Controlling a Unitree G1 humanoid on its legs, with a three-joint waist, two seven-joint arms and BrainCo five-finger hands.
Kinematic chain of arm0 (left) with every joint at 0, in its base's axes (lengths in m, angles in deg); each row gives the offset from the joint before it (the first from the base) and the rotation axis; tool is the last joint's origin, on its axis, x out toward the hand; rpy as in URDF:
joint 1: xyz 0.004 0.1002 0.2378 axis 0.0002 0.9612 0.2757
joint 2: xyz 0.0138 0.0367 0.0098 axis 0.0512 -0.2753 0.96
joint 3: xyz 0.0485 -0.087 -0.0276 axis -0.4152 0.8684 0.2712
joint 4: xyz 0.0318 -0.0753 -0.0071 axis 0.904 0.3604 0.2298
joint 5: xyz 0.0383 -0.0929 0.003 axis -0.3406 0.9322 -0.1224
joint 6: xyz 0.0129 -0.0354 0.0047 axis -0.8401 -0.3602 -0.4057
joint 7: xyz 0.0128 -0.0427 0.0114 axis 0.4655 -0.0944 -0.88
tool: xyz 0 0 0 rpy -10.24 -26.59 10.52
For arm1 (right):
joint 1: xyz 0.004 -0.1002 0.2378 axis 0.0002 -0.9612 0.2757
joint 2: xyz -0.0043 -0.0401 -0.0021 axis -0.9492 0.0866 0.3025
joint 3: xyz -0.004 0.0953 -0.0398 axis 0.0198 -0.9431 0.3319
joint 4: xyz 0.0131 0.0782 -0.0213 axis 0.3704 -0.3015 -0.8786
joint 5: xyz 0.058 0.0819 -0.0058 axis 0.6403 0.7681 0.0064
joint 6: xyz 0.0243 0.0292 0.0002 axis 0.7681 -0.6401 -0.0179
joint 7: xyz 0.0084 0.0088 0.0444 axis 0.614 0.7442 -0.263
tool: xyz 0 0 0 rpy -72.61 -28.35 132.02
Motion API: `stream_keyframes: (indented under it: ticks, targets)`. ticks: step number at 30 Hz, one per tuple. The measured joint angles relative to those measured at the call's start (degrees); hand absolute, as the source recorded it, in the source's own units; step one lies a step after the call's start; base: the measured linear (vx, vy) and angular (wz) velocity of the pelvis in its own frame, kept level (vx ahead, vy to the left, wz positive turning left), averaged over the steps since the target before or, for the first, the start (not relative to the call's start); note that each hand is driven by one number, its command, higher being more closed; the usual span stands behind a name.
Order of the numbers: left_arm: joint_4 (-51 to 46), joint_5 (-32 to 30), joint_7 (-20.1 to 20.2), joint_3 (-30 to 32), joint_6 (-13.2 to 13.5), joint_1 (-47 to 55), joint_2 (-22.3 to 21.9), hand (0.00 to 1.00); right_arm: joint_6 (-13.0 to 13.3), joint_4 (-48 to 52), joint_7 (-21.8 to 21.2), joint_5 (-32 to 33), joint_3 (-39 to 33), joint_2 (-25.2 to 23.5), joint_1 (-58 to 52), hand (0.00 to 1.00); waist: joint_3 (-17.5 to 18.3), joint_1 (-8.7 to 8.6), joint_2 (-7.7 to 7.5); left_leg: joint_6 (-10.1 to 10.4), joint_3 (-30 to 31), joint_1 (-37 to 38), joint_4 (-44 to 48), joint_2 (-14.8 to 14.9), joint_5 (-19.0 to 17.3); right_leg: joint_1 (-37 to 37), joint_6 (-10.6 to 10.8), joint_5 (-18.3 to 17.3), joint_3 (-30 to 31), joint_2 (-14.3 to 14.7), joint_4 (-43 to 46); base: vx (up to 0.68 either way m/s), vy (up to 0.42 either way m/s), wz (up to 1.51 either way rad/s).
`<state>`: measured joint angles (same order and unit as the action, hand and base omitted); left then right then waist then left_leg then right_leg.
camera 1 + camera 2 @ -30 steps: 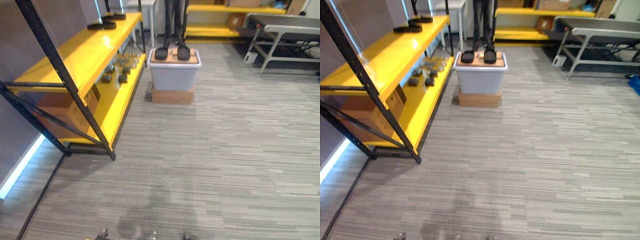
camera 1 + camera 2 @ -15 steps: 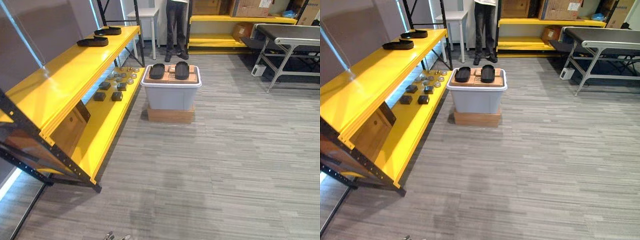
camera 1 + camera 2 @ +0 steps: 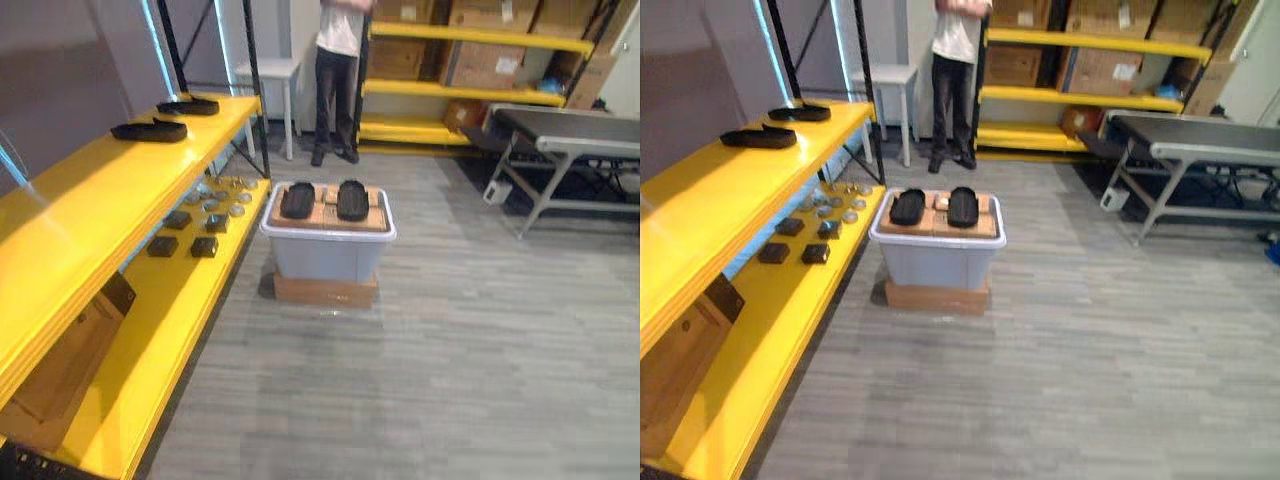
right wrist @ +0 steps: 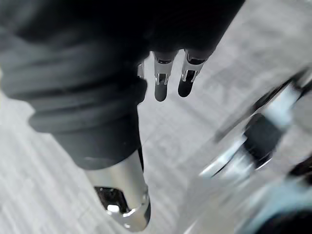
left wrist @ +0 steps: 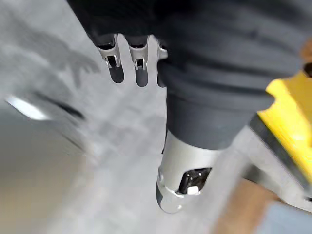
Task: Walk over and take plastic housings, then place them on the shelf
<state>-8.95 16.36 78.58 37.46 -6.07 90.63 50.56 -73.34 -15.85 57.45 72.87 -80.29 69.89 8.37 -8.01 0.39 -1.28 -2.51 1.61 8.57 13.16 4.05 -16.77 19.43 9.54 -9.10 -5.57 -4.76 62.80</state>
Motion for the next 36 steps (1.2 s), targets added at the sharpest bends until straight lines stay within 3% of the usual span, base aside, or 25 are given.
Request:
stream_keyframes:
  ticks: [2,3,4,5,6,9,10,11,13,14,16,18,19,20,21,22,24,26,27,30,32,33,34,35,36]
  targets:
    - [-0.3,0.0,-0.1,0.4,0.1,-1.4,-0.2,0.0,0.0,-0.1,0.1,0.0,-0.1,-0.1,-0.7,0.0,0.0,-0.51,0.07,1.9,1.9,3.6,-1.5,2.3,-2.8,3.4,-0.5,-0.4,-1.0,-1.1,-14.8,0.66,-0.322,0.66]
    - [-0.3,0.0,-0.2,0.7,0.2,-2.0,-0.3,0.0,-0.1,-0.1,0.1,0.0,0.0,-0.1,-1.3,0.0,0.0,-1.06,0.04,2.9,2.8,6.3,-3.9,3.5,-4.1,3.3,-1.1,0.6,-1.8,-1.9,-29.0,0.68,-0.415,0.58]
    - [-0.1,-0.1,-0.3,1.2,0.1,-2.5,-0.6,0.0,-0.1,-0.2,0.1,0.0,0.0,0.3,-1.5,0.0,-0.2,-1.77,0.73,3.8,3.5,9.3,-6.3,4.6,-5.6,3.0,-3.0,7.4,-2.5,-2.5,-36.2,0.59,-0.373,0.53]
    - [0.4,-0.2,-0.3,2.0,0.1,-2.9,-1.6,0.0,-0.3,-0.3,0.2,0.0,-0.1,0.7,-1.8,0.0,-0.1,-1.86,1.93,3.7,3.3,10.7,-7.1,6.1,-5.5,2.8,-7.2,6.6,-3.5,-1.4,-34.8,0.76,-0.444,0.23]
    - [0.9,-0.2,-0.1,2.8,0.2,-3.1,-3.3,0.0,-0.3,0.0,0.1,0.0,-0.1,1.3,-1.0,0.0,0.0,-1.41,3.8,4.4,2.4,10.4,-4.1,6.8,-1.8,3.3,-8.6,2.6,-3.7,-0.1,-31.3,0.74,-0.359,-0.02]
    - [0.7,0.0,-0.2,6.5,0.2,-3.0,-5.2,0.0,-0.3,1.7,-0.1,0.3,-0.1,0.9,-0.9,0.0,-0.2,-1.96,5.17,8.8,2.3,5.1,15.5,9.2,5.6,-3.1,-11.8,-4.0,-5.7,2.2,-29.8,0.74,-0.334,0.09]
    - [0.2,0.1,-0.1,8.2,0.2,-2.5,-5.7,0.0,-0.3,2.0,-0.1,0.3,-0.1,0.6,-1.0,0.0,-0.4,-2.01,5.42,13.0,4.6,-0.6,30.1,10.3,12.0,-7.3,-12.9,-5.9,-6.6,4.0,-31.6,0.66,-0.235,0.01]
    - [-0.8,0.8,0.0,9.5,0.1,-1.6,-5.8,0.0,-0.3,2.1,-0.1,0.5,-0.1,0.3,-1.0,0.0,-0.6,-1.21,5.85,15.1,5.0,-6.4,44.9,11.1,13.5,-12.0,-13.9,-6.8,-6.4,6.2,-34.3,0.54,-0.184,-0.15]
    - [-1.9,1.2,0.0,10.5,0.1,0.4,-4.9,0.0,-0.4,1.9,0.0,0.6,-0.2,0.0,-1.2,0.0,-1.2,-0.67,5.28,14.3,2.3,-14.3,58.7,12.5,12.9,-20.6,-14.3,-7.0,-5.8,8.5,-41.2,0.5,-0.055,-0.18]
    - [-1.9,1.3,0.0,10.4,0.0,1.5,-4.2,0.0,-0.6,1.8,0.1,0.6,-0.3,-0.2,-1.5,0.0,-1.5,-0.38,4.61,11.9,-0.8,-17.5,60.3,13.0,11.6,-24.4,-14.2,-7.0,-5.0,8.5,-44.7,0.66,-0.048,-0.18]
    - [-1.8,1.7,0.0,9.7,-0.1,3.5,-3.5,0.0,-0.8,1.8,0.1,0.7,-0.5,0.3,-2.0,0.0,-1.4,0.88,3.35,8.0,-7.3,-23.8,54.4,13.8,6.9,-31.8,-13.7,-6.6,-3.2,7.2,-51.8,0.6,0.025,-0.34]
    - [-1.0,2.0,0.1,8.6,-0.3,4.7,-3.3,0.0,-0.9,1.5,0.2,0.6,-3.0,0.8,-0.2,0.0,-2.0,1.37,2.78,7.4,-11.8,-26.9,37.9,10.5,3.7,-36.3,-13.2,-6.4,-2.1,4.3,-55.1,0.59,0.136,-0.31]
    - [-0.1,2.0,0.0,7.4,-0.5,5.5,-3.4,0.0,-0.9,1.1,0.5,0.6,-5.1,1.6,0.5,0.0,-1.9,1.28,2.74,5.8,-13.0,-26.7,20.5,7.0,6.1,-37.6,-12.6,-6.7,-0.9,2.4,-55.2,0.47,0.179,-0.28]
    - [0.0,2.0,0.1,6.2,-0.5,6.0,-3.1,0.0,-0.8,0.9,0.7,0.6,-5.2,1.8,0.9,0.0,-1.9,1.57,2.56,2.3,-12.9,-26.2,15.6,5.3,11.2,-38.2,-11.5,-7.1,0.4,1.8,-54.8,0.57,0.215,-0.35]
    - [1.0,2.1,-0.1,5.1,-0.4,6.3,-1.5,0.0,-0.9,1.0,0.9,0.6,-2.8,0.9,1.1,0.0,-1.0,2.04,0.82,2.3,-13.6,-23.2,11.9,2.6,11.0,-38.0,-10.9,-5.9,2.1,-0.7,-54.2,0.59,0.187,-0.01]
    - [1.1,2.1,0.0,3.9,-0.1,5.4,-0.5,0.0,-0.8,1.6,0.9,0.5,0.2,0.7,1.7,0.0,-0.2,1.22,0.36,1.8,-12.9,-22.8,10.1,1.8,10.6,-36.5,-10.8,-2.5,4.3,0.0,-53.1,0.59,0.171,0.12]
    - [1.3,2.1,0.1,2.5,0.3,4.8,1.0,0.0,-0.8,2.0,1.0,0.6,4.1,0.8,3.3,0.0,-0.3,1.42,-0.97,1.6,-14.3,-20.3,8.9,0.7,10.6,-35.3,-8.9,-0.1,8.2,-1.1,-48.2,0.56,0.163,0.02]
    - [2.2,2.1,0.0,0.9,0.2,5.2,2.2,0.0,-0.2,4.2,1.4,0.6,9.0,0.9,3.6,0.0,-0.2,1.9,-1.68,1.4,-15.8,-14.9,4.7,0.2,10.3,-32.1,-4.3,3.4,9.9,-1.4,-38.1,0.59,0.119,-0.25]
    - [2.1,2.1,0.0,-1.0,0.2,5.2,3.1,0.0,0.2,6.6,1.6,0.5,12.1,0.9,3.7,0.0,-0.3,1.84,-1.41,1.4,-15.7,-11.2,1.2,0.3,10.3,-28.4,0.1,6.6,9.7,-0.9,-29.0,0.51,0.032,-0.12]
    - [1.8,2.2,-0.2,-5.8,0.2,3.7,5.1,0.0,0.3,13.5,2.6,-0.6,18.8,2.1,3.2,0.0,-0.9,1.22,-0.37,2.0,-14.5,-5.0,-4.1,1.8,10.6,-20.1,-2.1,-3.8,4.3,-1.0,-17.2,0.33,-0.058,0.12]
    - [0.3,3.2,-0.5,-7.2,0.9,2.5,6.3,0.0,1.1,21.0,4.1,-2.9,22.9,2.7,2.5,0.0,-1.1,0.14,0.07,2.8,-13.5,-3.3,-5.1,4.8,11.1,-13.8,-3.3,-8.2,0.1,-1.5,-23.9,0.3,-0.179,0.29]
    - [-0.1,3.3,-0.7,-7.5,1.1,2.2,6.4,0.0,1.5,22.8,4.5,-3.4,23.4,2.7,2.0,0.0,-1.0,0.12,-0.05,3.2,-13.1,-3.3,-4.9,5.1,11.2,-13.0,-3.2,-8.2,0.4,-1.6,-28.4,0.36,-0.302,0.37]
    - [-0.6,3.4,-1.1,-8.4,1.5,1.9,7.0,0.0,2.4,27.1,5.5,-4.5,24.1,2.7,0.8,0.0,-0.8,-0.19,-1.15,4.9,-12.2,-3.3,-4.9,4.3,10.8,-12.9,-3.5,-4.0,1.0,-2.9,-41.4,0.36,-0.341,0.54]
    - [-0.1,3.6,-1.4,-8.6,1.9,1.3,6.0,0.0,2.9,29.2,6.3,-6.3,24.7,3.4,0.1,0.0,-1.7,-0.65,-1.33,7.4,-10.8,-2.6,-5.0,5.2,9.4,-12.9,-4.8,2.0,1.1,-2.8,-43.4,0.29,-0.293,0.52]
    - [0.2,3.7,-1.4,-9.2,1.7,1.3,5.4,0.0,2.9,29.7,6.7,-6.9,24.8,4.0,0.2,0.0,-1.6,-0.59,-0.54,7.8,-10.4,-2.9,-5.2,5.7,9.2,-12.9,-4.8,2.0,1.4,-2.1,-43.5,0.24,-0.24,0.12]
